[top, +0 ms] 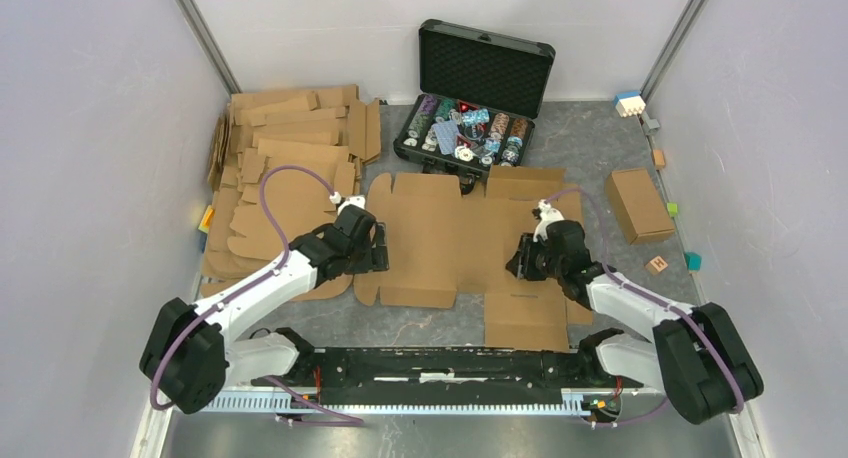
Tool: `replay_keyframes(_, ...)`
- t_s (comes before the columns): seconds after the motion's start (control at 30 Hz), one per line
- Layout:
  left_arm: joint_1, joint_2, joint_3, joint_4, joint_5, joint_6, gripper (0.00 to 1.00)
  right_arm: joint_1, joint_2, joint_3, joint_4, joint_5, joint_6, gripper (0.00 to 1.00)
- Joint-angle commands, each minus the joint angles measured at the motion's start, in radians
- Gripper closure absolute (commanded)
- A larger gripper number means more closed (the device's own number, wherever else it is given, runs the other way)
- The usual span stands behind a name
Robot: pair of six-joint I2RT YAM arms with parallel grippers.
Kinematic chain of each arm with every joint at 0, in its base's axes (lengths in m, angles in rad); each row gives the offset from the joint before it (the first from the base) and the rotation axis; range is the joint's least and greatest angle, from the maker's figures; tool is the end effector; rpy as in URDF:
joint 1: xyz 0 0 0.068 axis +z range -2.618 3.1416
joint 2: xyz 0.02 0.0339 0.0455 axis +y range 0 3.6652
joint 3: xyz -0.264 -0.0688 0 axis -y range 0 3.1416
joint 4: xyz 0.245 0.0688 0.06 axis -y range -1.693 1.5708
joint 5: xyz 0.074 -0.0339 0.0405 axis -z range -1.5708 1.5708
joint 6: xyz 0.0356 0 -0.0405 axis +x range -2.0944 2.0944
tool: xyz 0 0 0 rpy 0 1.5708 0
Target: Fold the paper box
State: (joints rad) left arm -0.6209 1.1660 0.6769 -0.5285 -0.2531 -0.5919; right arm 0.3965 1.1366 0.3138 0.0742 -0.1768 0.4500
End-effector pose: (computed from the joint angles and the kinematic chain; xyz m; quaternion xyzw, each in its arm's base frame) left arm 0.1821 -0.1193 0.2017 -0.0206 0.9547 -0.0546 0.2918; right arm 0.1816 0.0828 0.1400 -0.0108 0.9137 0.2373 0.3297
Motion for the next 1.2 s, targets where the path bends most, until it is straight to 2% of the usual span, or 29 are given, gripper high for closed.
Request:
replay_keyframes(0.0,0.057,-0.028,0.003,0.05,0.098,-0.03,0.1,-0.108,0.111,-0.017,-0.065,0.012,0.009,0.85)
replay_keyframes(0.07,0.082,-0.013,0.006,0.075,0.138,-0.023,0.1,-0.14,0.16,0.008,-0.151,0.056,0.003,1.0)
replay_keyframes(0.27,0.101,0.092,0.061,0.123,0.188,-0.006,0.14,-0.2,0.244,0.03,-0.231,0.094,-0.049,1.0)
replay_keyframes(0.57,0.102,0.174,0.088,0.111,0.134,-0.035,0.16,-0.27,0.052,0.001,-0.28,0.273,-0.052,1.0)
replay_keyframes(0.67,0.102,0.176,0.059,0.133,0.163,-0.041,0.19,-0.274,0.032,-0.007,-0.255,0.218,-0.088,1.0)
replay_keyframes(0.8,0.101,0.187,0.015,0.167,0.248,-0.081,0.28,-0.274,0.042,-0.026,-0.236,0.179,-0.093,1.0)
replay_keyframes(0.97,0.101,0.134,-0.114,0.301,0.342,-0.167,0.28,-0.274,0.022,-0.044,-0.217,0.156,-0.089,1.0)
replay_keyframes(1.1,0.101,0.17,-0.131,0.334,0.371,-0.183,0.28,-0.274,0.013,-0.042,-0.218,0.128,-0.09,1.0)
replay_keyframes(1.17,0.101,0.188,-0.151,0.401,0.434,-0.189,0.28,-0.274,0.006,-0.041,-0.22,0.122,-0.092,1.0)
